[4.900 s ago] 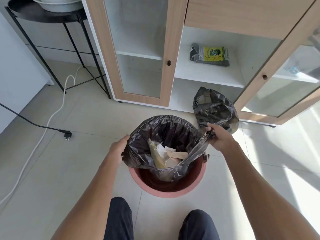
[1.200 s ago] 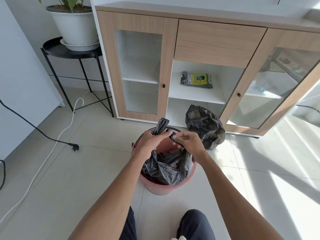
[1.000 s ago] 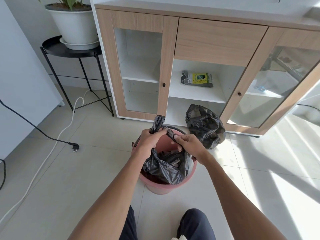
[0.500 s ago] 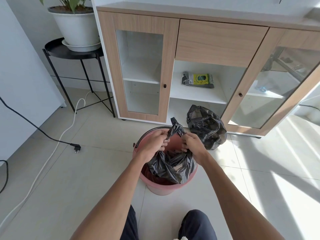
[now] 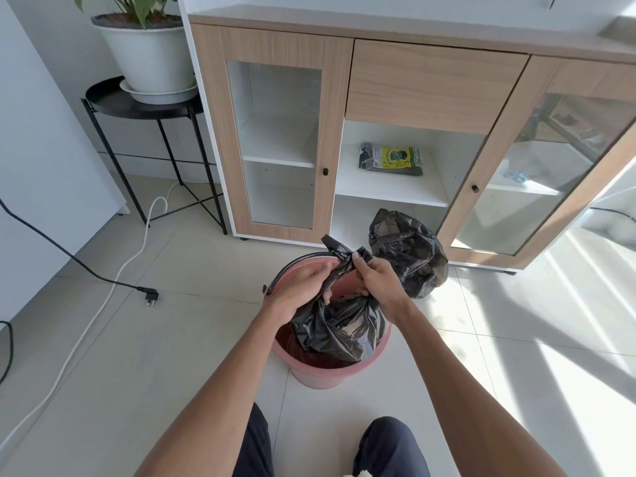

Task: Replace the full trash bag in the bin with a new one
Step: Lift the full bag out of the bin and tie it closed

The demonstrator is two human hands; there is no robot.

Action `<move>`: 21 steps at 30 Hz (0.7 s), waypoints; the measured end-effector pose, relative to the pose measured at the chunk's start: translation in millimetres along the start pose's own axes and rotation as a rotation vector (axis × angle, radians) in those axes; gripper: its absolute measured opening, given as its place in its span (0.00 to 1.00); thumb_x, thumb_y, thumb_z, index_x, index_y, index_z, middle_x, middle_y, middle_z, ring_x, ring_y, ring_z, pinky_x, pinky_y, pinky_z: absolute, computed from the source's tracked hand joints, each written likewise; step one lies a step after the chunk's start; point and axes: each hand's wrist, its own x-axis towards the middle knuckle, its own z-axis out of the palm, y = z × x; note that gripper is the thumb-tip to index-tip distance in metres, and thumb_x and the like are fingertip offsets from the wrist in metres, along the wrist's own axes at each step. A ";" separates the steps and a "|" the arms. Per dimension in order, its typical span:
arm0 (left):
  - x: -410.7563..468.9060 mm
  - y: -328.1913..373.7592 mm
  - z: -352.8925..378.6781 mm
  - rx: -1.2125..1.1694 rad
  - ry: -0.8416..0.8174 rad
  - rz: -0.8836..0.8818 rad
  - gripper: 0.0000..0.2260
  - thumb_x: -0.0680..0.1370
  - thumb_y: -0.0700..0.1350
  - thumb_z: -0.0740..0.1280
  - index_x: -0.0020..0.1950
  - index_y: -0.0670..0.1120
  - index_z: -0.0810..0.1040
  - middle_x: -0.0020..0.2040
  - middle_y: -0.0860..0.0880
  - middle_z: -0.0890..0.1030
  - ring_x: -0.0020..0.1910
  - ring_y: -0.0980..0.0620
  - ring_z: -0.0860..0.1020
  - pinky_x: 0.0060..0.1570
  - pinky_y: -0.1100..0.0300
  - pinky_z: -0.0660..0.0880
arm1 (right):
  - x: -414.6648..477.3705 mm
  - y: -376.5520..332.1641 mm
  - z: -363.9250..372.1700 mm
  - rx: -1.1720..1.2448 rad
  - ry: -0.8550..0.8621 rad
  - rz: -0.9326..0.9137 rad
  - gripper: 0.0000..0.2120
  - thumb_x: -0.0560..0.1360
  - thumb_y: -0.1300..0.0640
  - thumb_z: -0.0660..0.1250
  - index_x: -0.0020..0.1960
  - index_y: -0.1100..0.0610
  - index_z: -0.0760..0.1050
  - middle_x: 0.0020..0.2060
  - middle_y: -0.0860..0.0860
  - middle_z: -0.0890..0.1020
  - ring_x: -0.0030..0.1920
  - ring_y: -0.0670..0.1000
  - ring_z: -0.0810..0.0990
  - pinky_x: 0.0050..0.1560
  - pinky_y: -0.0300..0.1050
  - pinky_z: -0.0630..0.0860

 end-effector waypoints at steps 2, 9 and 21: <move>-1.8 -7.2 -8.8 -0.109 -0.111 -0.117 0.28 0.82 0.63 0.49 0.46 0.49 0.84 0.26 0.51 0.68 0.31 0.50 0.75 0.45 0.56 0.72 | 1.4 0.8 -4.2 0.059 -0.021 0.002 0.24 0.82 0.52 0.63 0.28 0.49 0.68 0.24 0.46 0.64 0.26 0.47 0.59 0.29 0.42 0.60; -14.0 8.9 -17.8 -0.282 -0.130 -0.168 0.27 0.81 0.65 0.50 0.47 0.44 0.76 0.25 0.52 0.74 0.21 0.57 0.58 0.27 0.65 0.60 | 6.7 -8.2 -20.6 -0.179 -0.360 -0.095 0.15 0.83 0.53 0.62 0.39 0.48 0.79 0.31 0.50 0.73 0.32 0.50 0.69 0.36 0.45 0.68; -6.1 4.4 -18.2 0.035 -0.161 -0.051 0.09 0.71 0.50 0.77 0.47 0.47 0.86 0.36 0.53 0.85 0.37 0.57 0.82 0.43 0.67 0.76 | 28.1 -29.0 -30.6 -0.692 -0.499 -0.285 0.08 0.78 0.63 0.68 0.53 0.57 0.85 0.43 0.43 0.86 0.45 0.38 0.81 0.52 0.30 0.73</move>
